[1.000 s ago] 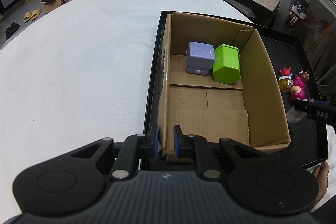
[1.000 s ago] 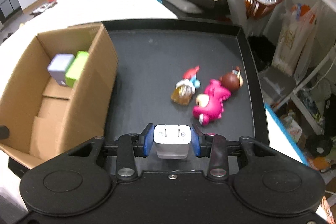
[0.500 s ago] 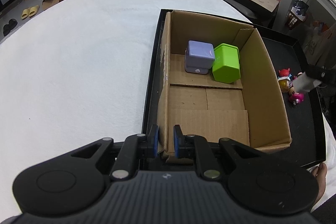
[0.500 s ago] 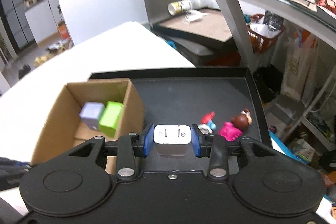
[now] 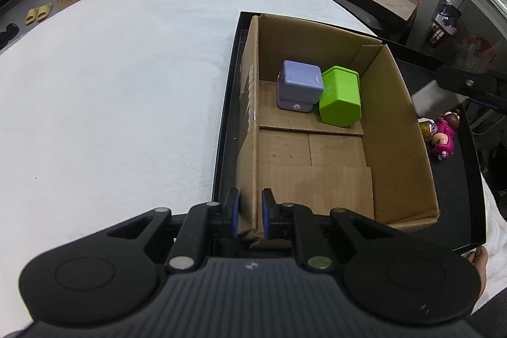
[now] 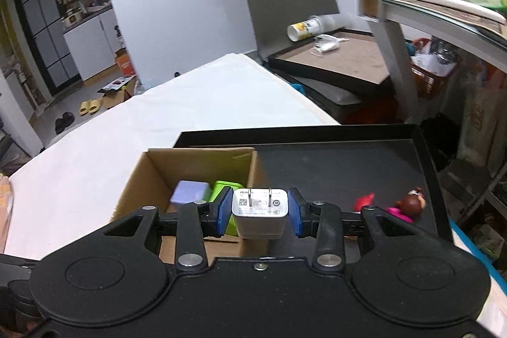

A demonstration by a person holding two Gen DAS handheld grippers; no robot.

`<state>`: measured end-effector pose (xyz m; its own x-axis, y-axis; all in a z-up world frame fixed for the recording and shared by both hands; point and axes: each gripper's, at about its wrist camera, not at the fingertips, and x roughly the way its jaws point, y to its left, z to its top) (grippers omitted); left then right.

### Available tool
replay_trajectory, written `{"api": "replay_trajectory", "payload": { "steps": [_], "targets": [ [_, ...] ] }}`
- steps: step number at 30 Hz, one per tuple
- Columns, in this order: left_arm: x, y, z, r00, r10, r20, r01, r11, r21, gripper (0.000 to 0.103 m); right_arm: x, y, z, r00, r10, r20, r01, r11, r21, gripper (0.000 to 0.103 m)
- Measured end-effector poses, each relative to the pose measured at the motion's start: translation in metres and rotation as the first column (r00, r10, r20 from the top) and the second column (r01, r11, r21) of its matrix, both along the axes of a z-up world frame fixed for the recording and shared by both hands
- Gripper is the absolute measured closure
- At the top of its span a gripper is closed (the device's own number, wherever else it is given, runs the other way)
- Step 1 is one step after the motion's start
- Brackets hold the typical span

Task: Organize rigid objects
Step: 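Carry the white charger with the right gripper over the cardboard box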

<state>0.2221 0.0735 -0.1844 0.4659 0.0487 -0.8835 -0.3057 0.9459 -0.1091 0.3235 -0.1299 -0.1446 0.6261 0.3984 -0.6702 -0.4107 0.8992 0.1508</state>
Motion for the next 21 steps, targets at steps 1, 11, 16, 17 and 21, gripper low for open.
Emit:
{"api": "replay_trajectory", "payload": {
  "steps": [1,11,16,17,21],
  "targets": [
    [0.000,0.001,0.000,1.000,-0.002,0.003,0.002,1.000,-0.006,0.090,0.000,0.004,0.000,1.000,0.008,0.002,-0.008,1.000,0.000,0.067],
    [-0.002,0.007,-0.002,1.000,-0.017,0.014,0.018,0.999,-0.032,0.090,-0.002,0.042,-0.005,0.997,0.079,-0.006,-0.079,0.997,0.008,0.067],
    [-0.002,0.011,-0.006,1.000,-0.012,0.017,0.013,0.998,-0.055,0.090,-0.005,0.058,-0.014,0.992,0.117,-0.037,-0.117,0.993,-0.003,0.067],
    [-0.002,0.011,-0.006,1.000,-0.011,0.019,0.012,0.998,-0.056,0.090,-0.006,0.060,-0.016,0.992,0.120,-0.042,-0.121,0.993,-0.006,0.067],
    [-0.003,0.012,-0.007,1.000,-0.013,0.023,0.014,0.998,-0.061,0.090,-0.005,0.070,-0.024,0.989,0.133,-0.065,-0.134,0.991,-0.012,0.067]
  ]
}}
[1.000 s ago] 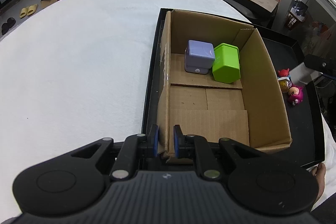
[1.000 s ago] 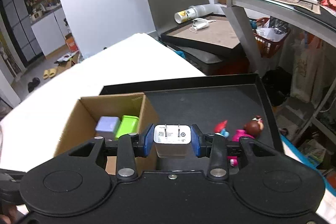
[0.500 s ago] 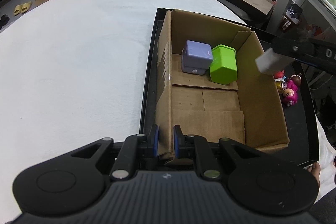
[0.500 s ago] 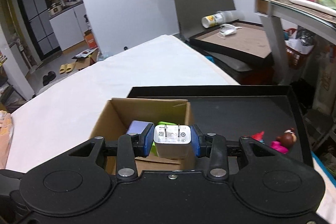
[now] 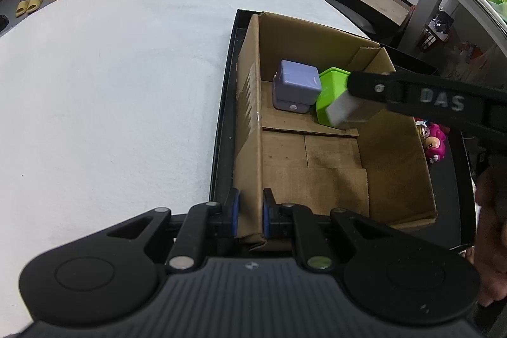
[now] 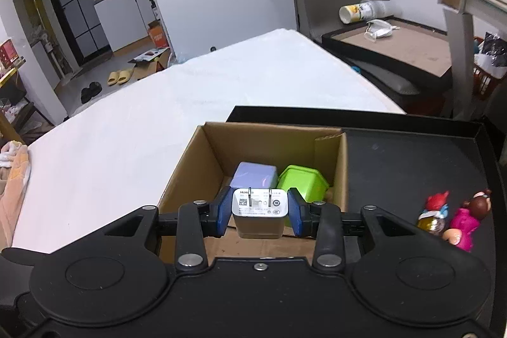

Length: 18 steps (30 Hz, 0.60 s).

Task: Organize rigid objects
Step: 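Carry the white charger with the right gripper over the cardboard box, then lower the charger into the box and open the right gripper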

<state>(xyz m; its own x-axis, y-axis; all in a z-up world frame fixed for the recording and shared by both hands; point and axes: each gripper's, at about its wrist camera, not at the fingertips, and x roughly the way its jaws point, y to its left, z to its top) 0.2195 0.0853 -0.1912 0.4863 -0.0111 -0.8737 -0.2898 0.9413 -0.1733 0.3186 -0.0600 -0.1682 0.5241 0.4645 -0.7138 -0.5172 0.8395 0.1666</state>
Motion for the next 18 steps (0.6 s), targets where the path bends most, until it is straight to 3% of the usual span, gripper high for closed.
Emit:
{"api": "replay_trajectory", "payload": {
  "steps": [9,12,18],
  "targets": [
    [0.000,0.004,-0.001,1.000,-0.003,-0.001,0.003,1.000,-0.022,0.089,0.005,0.013,-0.009,0.999,0.011,-0.043,-0.008,0.998,0.065,0.064],
    [0.000,0.004,0.000,1.000,-0.005,-0.002,0.005,1.000,-0.023,0.089,0.002,0.014,-0.005,1.000,0.014,-0.021,-0.013,0.999,0.049,0.061],
    [0.000,0.005,-0.001,1.000,0.002,0.002,-0.002,1.000,-0.027,0.089,0.000,-0.001,-0.002,0.998,-0.004,-0.062,0.007,0.999,0.044,0.060]
  ]
}}
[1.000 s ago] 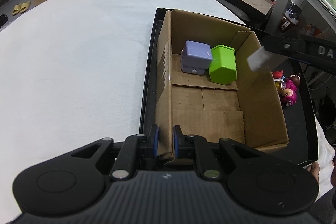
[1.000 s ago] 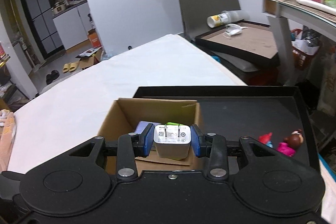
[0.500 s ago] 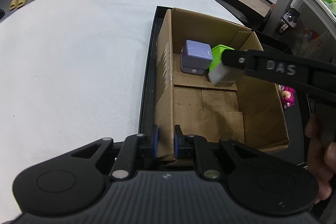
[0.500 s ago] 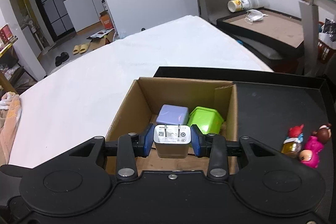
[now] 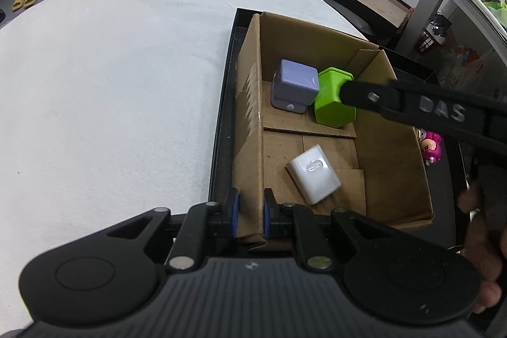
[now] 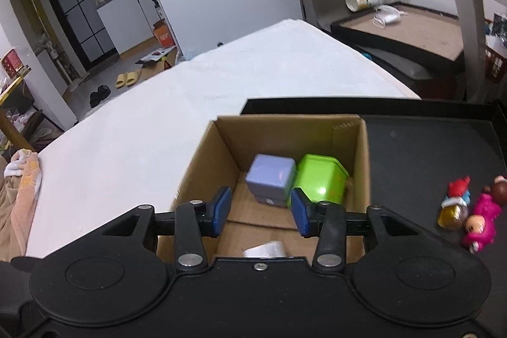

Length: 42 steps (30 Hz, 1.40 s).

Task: Organize rigid objects
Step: 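Lower the charger into the box and open the right gripper, then move the right gripper to the pink dinosaur figure and grasp it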

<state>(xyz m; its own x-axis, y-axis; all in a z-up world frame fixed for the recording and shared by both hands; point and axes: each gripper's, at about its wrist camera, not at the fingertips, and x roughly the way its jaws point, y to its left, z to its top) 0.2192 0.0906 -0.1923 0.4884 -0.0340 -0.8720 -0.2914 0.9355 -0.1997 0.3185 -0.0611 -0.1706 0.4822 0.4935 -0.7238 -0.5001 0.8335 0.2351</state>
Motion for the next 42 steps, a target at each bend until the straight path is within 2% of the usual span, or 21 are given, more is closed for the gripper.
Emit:
{"api": "replay_trajectory", "payload": {
  "steps": [14,29,37,42],
  "targets": [
    [-0.001,-0.004,0.001,1.000,0.015,0.008,-0.015,1.000,0.014,0.089,0.009,-0.058,0.024,1.000,-0.013,0.010,0.014,0.997,-0.078,0.056],
    [-0.003,-0.009,0.008,0.999,0.024,0.021,-0.024,0.999,0.033,0.089,0.031,-0.112,0.025,0.999,-0.044,0.018,0.046,0.991,-0.126,0.052],
    [-0.004,-0.009,0.006,0.999,0.026,0.020,-0.027,0.999,0.034,0.090,0.044,-0.143,0.014,0.989,-0.130,-0.066,0.125,0.989,-0.074,0.051],
    [-0.005,-0.008,0.003,0.999,0.034,0.021,-0.034,0.999,0.027,0.090,0.056,-0.160,0.006,0.972,-0.210,-0.103,0.205,0.977,-0.058,0.046]
  ]
}}
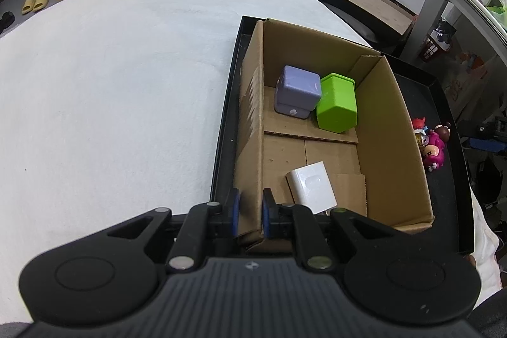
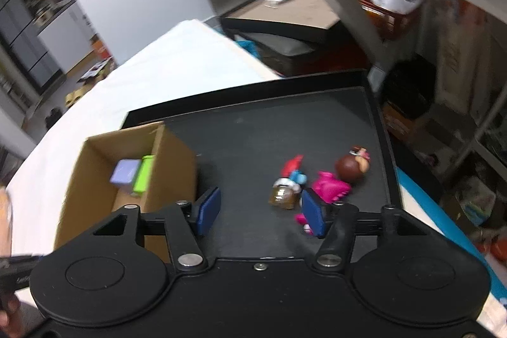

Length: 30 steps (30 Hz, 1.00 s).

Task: Organize rigid objects
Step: 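Move the right gripper to the pink dinosaur figure and grasp it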

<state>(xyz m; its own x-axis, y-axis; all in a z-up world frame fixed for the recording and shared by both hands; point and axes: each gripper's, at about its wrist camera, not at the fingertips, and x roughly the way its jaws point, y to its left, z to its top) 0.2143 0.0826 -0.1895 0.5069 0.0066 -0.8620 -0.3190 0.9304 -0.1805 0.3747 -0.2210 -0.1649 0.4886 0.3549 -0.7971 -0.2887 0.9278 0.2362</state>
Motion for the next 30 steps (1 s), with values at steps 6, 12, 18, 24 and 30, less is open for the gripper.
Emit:
{"api": "replay_trajectory", "payload": {
  "steps": [6,12,18,24,30],
  "targets": [
    [0.001,-0.001,-0.001,1.000,0.006,0.002,-0.006,1.000,0.006,0.090,0.019,-0.012,-0.015,0.997,-0.051,-0.062,0.053,0.998,0.025,0.045],
    [0.001,-0.001,-0.003,1.000,0.006,0.003,-0.006,1.000,0.003,0.090,0.034,-0.026,-0.029,0.984,-0.150,-0.097,0.151,0.989,0.007,0.046],
    [0.000,0.000,-0.003,1.000,0.004,0.004,-0.004,1.000,0.003,0.090,0.046,-0.039,-0.046,0.961,-0.227,-0.157,0.231,0.973,0.004,0.049],
    [0.000,0.000,-0.003,1.000,0.003,0.003,-0.003,1.000,0.002,0.090,0.051,-0.032,-0.055,0.962,-0.215,-0.166,0.215,0.976,-0.014,0.049],
    [0.001,0.000,-0.003,1.000,0.004,0.003,-0.004,1.000,-0.004,0.089,0.051,-0.015,-0.071,0.966,-0.182,-0.182,0.164,0.980,-0.111,0.051]
  ]
}}
